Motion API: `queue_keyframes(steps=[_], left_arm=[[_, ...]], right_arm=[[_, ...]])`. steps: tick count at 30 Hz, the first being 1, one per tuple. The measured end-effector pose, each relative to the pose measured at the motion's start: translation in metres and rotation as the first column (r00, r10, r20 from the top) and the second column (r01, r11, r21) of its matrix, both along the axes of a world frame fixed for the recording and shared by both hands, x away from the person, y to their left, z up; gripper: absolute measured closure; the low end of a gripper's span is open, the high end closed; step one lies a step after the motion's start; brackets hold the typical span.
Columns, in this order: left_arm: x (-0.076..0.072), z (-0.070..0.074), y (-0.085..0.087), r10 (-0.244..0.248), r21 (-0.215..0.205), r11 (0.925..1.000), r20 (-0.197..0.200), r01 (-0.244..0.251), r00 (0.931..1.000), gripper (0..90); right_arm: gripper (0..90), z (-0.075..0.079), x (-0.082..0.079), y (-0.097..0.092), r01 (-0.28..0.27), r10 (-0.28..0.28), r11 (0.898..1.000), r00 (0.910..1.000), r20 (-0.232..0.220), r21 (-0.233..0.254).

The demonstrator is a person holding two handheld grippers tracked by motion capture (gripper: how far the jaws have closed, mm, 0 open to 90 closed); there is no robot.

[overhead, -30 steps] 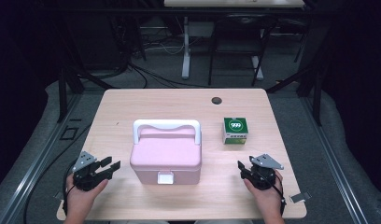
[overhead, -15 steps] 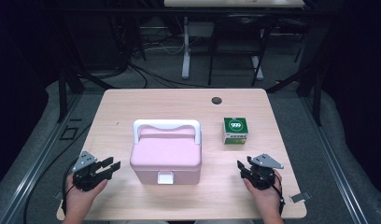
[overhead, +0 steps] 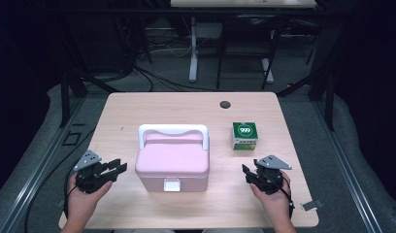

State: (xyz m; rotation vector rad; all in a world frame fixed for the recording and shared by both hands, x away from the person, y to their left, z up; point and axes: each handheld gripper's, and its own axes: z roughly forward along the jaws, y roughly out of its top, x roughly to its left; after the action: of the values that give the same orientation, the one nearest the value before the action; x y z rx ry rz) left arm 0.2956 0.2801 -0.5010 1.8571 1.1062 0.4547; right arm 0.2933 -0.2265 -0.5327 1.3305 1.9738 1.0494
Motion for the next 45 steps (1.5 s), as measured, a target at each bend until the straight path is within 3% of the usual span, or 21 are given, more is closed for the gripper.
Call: queue_keyframes(steps=[2,5,7,8,12,19,28,29,32,33,34,37,40,42,45], left_arm=[[0.0,0.004,-0.001,-0.003,-0.003,1.0,0.0,0.003,1.0,62.7],[0.002,0.019,-0.005,-0.005,-0.01,0.9999,0.007,0.005,1.0,61.0],[0.003,0.025,-0.006,-0.009,-0.005,0.9999,0.013,0.009,0.9999,61.0],[0.003,0.03,-0.007,-0.013,-0.003,0.9999,0.016,0.013,0.9998,60.9],[0.005,0.049,-0.01,-0.028,-0.009,0.9995,0.04,0.029,0.9988,60.8],[0.01,0.062,-0.018,-0.052,-0.029,0.9981,0.043,0.053,0.9977,60.0],[0.026,0.059,-0.032,-0.063,-0.023,0.9977,0.022,0.064,0.9978,55.0],[0.028,0.059,-0.034,-0.063,-0.027,0.9976,0.018,0.064,0.9978,55.0],[0.035,0.058,-0.039,-0.075,-0.036,0.9965,0.008,0.075,0.9971,51.3],[0.036,0.057,-0.041,-0.076,-0.036,0.9964,0.009,0.077,0.997,51.1],[0.037,0.057,-0.042,-0.078,-0.033,0.9964,0.004,0.078,0.997,51.0],[0.039,0.057,-0.045,-0.081,-0.033,0.9962,-0.001,0.081,0.9967,50.3],[0.043,0.056,-0.049,-0.077,-0.031,0.9966,-0.007,0.077,0.997,50.2],[0.047,0.054,-0.051,-0.078,-0.04,0.9962,-0.012,0.077,0.9969,50.6],[0.05,0.053,-0.054,-0.083,-0.043,0.9957,-0.015,0.082,0.9964,51.5]], right_arm=[[50.0,0.005,0.0,0.002,0.005,-0.005,1.0,0.9999,0.009,-0.008],[50.4,0.024,0.002,0.013,-0.084,0.082,0.995,0.9955,0.049,0.053],[51.4,0.028,0.001,0.015,-0.068,0.067,0.997,0.997,0.039,0.029],[51.6,0.031,0.003,0.018,-0.1,0.098,0.994,0.9943,0.042,0.049],[51.9,0.044,0.007,0.03,-0.118,0.117,0.992,0.9927,0.029,0.033],[51.9,0.062,0.01,0.042,-0.162,0.161,0.986,0.9864,0.035,0.045],[50.0,0.073,0.015,0.056,-0.218,0.214,0.973,0.9753,0.053,0.07],[49.6,0.074,0.016,0.058,-0.246,0.241,0.965,0.9687,0.058,0.091],[48.7,0.08,0.019,0.067,-0.242,0.237,0.967,0.9692,0.066,0.077],[48.6,0.081,0.02,0.068,-0.26,0.255,0.961,0.9648,0.066,0.09],[48.2,0.082,0.021,0.07,-0.253,0.248,0.963,0.9665,0.066,0.089],[47.8,0.082,0.025,0.075,-0.293,0.287,0.948,0.9555,0.069,0.12],[47.6,0.083,0.026,0.08,-0.279,0.274,0.955,0.9595,0.065,0.099],[47.2,0.083,0.03,0.083,-0.3,0.294,0.945,0.9536,0.064,0.128],[46.9,0.082,0.034,0.085,-0.3,0.295,0.942,0.9538,0.059,0.153]])
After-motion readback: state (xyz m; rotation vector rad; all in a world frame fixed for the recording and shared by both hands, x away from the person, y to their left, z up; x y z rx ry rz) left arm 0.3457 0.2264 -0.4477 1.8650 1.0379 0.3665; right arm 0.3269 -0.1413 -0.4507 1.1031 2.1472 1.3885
